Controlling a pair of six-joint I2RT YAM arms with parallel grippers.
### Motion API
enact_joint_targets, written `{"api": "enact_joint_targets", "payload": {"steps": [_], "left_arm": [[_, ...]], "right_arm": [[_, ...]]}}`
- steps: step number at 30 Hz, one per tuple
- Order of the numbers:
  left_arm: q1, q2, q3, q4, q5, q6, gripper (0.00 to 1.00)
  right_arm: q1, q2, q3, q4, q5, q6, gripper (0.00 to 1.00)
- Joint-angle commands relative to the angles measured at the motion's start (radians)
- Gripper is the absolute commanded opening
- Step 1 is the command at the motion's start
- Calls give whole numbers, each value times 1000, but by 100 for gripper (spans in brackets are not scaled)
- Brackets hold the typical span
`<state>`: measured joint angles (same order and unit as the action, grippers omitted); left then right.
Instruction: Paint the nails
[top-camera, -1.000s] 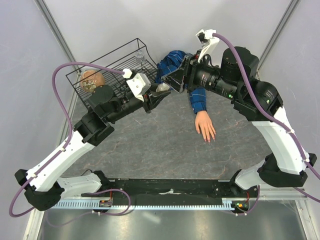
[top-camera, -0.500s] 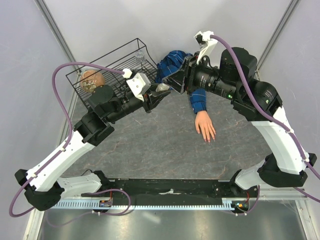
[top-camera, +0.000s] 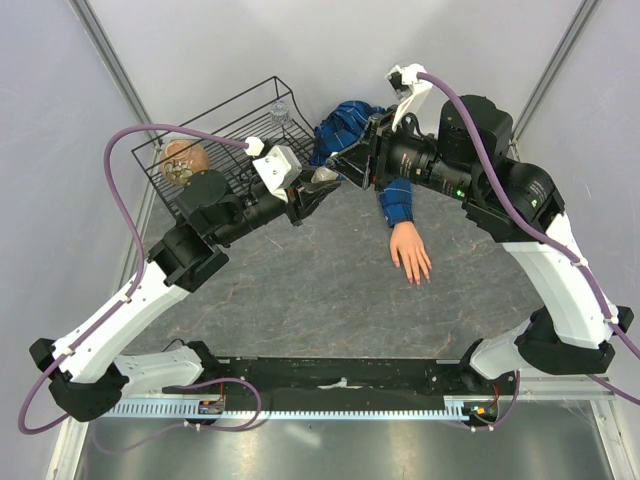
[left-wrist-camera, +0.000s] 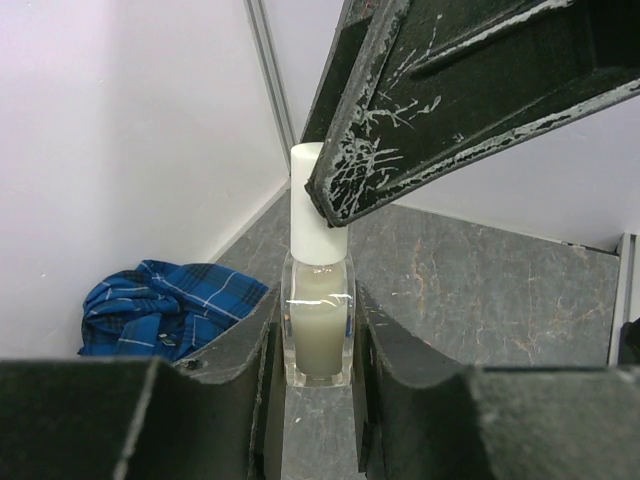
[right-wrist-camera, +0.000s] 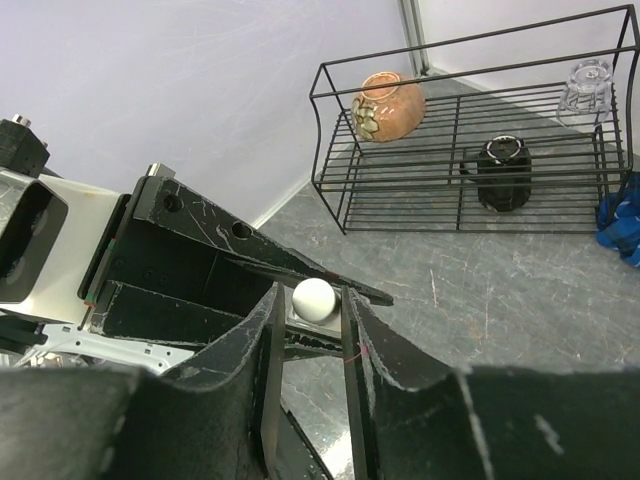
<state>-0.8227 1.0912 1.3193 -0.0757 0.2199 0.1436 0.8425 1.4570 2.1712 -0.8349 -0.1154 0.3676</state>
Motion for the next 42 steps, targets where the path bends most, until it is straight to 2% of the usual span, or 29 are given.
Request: {"api": "enact_joint_targets", "payload": {"steps": [1,2,5,12,18,22,26,37,42], "left_arm": [[-6,-11,34,16,18,17,2],[-6,-10,32,16,22,17,2],[-6,-13,32,13,29,14,2],[-6,-19,31,1,44,-18,2],[-6,-19,29,-29,90,-35,2],[-3,-30,18,-36,231,-36,2],[7,-56,-9,5,303,-65,2],[33,-68,8,-10,509,-108,2],[43,-80,8,-12,498,-114,2]], "right_arm": [[4,3,16,5,-9,-18,35],[4,5,16,6,-9,-21,34],[4,3,10,5,-6,-27,25],[6,-10,-8,5,16,-73,0],[6,-47,-11,23,-33,-162,0],[6,-95,-73,65,-163,-243,0],[4,-153,-161,111,-305,-317,0],[6,-225,-226,172,-394,-358,0],[4,-234,-234,168,-397,-345,0]]}}
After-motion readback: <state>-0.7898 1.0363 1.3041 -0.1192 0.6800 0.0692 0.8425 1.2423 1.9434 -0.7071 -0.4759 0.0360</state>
